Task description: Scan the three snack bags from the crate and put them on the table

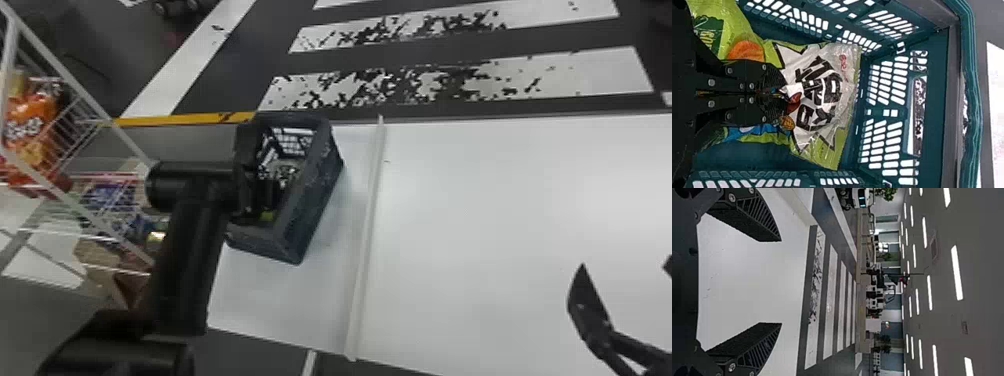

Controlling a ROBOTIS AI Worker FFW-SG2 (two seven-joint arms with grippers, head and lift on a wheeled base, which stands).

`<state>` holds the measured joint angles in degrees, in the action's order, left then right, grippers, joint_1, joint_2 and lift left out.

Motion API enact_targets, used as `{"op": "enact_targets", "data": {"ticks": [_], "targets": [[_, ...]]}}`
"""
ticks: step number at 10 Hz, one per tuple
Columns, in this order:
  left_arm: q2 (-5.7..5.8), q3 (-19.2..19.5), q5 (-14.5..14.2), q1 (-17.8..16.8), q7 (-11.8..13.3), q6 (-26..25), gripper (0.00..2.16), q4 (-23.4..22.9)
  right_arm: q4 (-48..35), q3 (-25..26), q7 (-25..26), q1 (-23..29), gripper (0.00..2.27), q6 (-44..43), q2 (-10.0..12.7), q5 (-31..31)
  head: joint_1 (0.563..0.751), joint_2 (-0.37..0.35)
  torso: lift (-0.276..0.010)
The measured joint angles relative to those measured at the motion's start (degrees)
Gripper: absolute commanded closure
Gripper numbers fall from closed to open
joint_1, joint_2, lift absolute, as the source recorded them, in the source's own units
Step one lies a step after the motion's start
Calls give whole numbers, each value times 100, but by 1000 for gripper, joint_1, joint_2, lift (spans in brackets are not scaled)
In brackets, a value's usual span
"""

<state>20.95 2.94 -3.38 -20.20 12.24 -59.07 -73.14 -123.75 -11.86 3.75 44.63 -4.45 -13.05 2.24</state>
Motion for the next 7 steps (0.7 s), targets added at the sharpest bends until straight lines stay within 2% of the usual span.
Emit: {"op": "enact_targets", "data": {"ticks": [3,7], "targets": [[-22,46,-69,403,-223,-132,1808,-777,-2,0,0,19,130,-14,11,-4,695,349,-94],[-30,288,-122,614,-377,-154,1882,-1140,-7,0,1,52,130,-34,13,-9,695,350,-94]]}}
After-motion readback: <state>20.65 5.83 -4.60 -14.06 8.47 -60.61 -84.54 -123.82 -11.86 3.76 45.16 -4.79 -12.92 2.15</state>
